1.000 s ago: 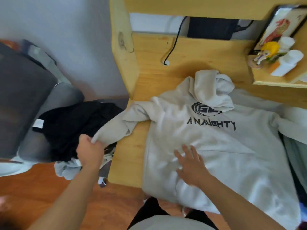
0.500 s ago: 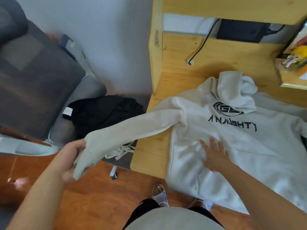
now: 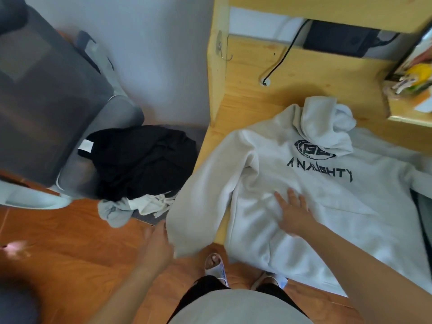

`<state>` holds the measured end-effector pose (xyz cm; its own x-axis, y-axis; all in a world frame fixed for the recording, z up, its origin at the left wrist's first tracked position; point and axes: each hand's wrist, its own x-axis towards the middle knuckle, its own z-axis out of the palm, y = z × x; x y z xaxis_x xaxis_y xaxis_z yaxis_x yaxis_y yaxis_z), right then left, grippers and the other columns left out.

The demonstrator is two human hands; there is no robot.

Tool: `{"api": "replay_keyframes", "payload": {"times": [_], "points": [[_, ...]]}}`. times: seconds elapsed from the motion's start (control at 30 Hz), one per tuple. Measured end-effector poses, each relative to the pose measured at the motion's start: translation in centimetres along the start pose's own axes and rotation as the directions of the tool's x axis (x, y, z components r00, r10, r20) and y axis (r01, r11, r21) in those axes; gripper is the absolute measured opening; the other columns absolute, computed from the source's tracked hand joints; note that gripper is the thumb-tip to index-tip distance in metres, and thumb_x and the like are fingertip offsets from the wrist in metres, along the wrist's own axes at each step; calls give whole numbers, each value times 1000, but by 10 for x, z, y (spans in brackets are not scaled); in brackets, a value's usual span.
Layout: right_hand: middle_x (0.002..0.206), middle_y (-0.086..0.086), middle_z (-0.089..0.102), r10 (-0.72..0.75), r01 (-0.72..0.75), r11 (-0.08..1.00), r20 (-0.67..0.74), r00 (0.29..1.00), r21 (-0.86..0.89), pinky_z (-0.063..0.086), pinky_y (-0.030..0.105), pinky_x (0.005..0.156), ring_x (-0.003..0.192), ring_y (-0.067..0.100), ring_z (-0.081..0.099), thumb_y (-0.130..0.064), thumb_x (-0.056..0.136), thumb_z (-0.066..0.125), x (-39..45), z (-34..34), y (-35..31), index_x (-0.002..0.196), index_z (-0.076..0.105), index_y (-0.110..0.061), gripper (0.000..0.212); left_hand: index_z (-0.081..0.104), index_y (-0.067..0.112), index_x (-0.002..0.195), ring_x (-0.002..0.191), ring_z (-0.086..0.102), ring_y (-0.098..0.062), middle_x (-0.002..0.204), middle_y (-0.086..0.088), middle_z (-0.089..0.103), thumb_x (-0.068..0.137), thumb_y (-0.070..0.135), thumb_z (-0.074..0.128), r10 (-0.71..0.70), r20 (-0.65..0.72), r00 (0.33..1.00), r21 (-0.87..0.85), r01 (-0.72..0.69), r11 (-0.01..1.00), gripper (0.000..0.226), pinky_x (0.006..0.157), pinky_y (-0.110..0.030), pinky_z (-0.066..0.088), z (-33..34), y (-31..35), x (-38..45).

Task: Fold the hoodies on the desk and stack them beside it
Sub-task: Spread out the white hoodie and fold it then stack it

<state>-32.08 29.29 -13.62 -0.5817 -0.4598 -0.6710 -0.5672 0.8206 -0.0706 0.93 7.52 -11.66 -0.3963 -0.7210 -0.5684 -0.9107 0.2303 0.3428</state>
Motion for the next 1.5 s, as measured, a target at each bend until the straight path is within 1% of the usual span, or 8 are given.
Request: {"api": "replay_keyframes", "payload": {"times": [0.13, 0.33, 0.67, 0.9, 1.03, 1.23, 1.37, 1.5], "points": [[167, 11, 3, 40, -8, 996, -370, 928, 88, 23, 55, 120, 152, 36, 7, -43, 97, 56, -27, 9, 19, 159, 21, -25, 73, 42, 19, 152, 142, 33, -16, 154, 2, 37, 100, 18, 51, 414, -119, 902, -10, -418, 908, 53, 117, -33, 31, -5, 96, 1], [169, 7, -6, 171, -139, 983, -310, 935, 121, 11, 50, 124, 154, 34, -3, -54, 102, 39, -31, 6, 96, 161, 4, -29, 73, 25, 16, 160, 151, 27, -28, 164, -10, 26, 106, 27, 43, 683, -29, 730, 136, -674, 726, 58, 120, -39, 27, 10, 226, 86], [162, -2, -34, -108, 108, 994, -173, 979, -8, -6, 53, 121, 149, 35, -30, -79, 87, 20, -21, 43, 140, 156, -12, -48, 82, -9, 61, 151, 153, -20, -38, 165, 13, -29, 97, 63, 35, 285, 188, 940, 549, -341, 763, 70, 120, -67, 2, 30, 278, 211], [158, 8, 27, 238, -209, 946, -95, 967, 248, 37, 45, 109, 142, 31, 31, -41, 99, 48, 19, -65, 139, 151, 34, -20, 58, 29, 32, 159, 153, 1, -46, 170, -12, -1, 93, 40, 51, 406, -24, 913, 651, -294, 700, 70, 120, -63, 10, 58, 283, 140], [145, 13, 38, 180, 59, 898, -485, 856, 437, 38, 45, 106, 131, 35, 38, -34, 95, 60, 65, -145, 100, 145, 39, -13, 59, 46, 26, 152, 152, 17, -47, 166, -18, 23, 86, 42, 56, 655, -135, 744, 581, -476, 661, 69, 119, -62, 16, 99, 248, 79], [134, 16, 57, 216, -92, 963, -523, 824, 252, 42, 41, 100, 125, 36, 49, -27, 100, 54, 135, -200, 76, 134, 53, -12, 37, 28, 35, 157, 150, 30, -42, 167, -11, 24, 87, 54, 43, 560, 187, 807, 535, -562, 631, 75, 109, -56, 42, 121, 198, 61], [97, 16, 60, 316, 222, 813, -728, 608, 538, 29, 33, 69, 88, 31, 51, -26, 106, 40, 74, -255, 72, 112, 57, -3, 29, 3, 42, 161, 156, -12, -34, 170, -4, -15, 99, 43, 43, 442, 281, 852, 489, -524, 698, 74, 124, -49, 18, 113, 215, 64], [79, 3, 49, 455, 429, 566, -701, 549, 704, 37, 34, 66, 71, 14, 44, -32, 102, 48, -19, -251, 87, 88, 51, -4, 32, 13, 42, 159, 157, -7, -33, 171, -3, -9, 99, 41, 45, 364, 327, 872, 494, -486, 721, 68, 123, -51, 13, 97, 235, 53]]}}
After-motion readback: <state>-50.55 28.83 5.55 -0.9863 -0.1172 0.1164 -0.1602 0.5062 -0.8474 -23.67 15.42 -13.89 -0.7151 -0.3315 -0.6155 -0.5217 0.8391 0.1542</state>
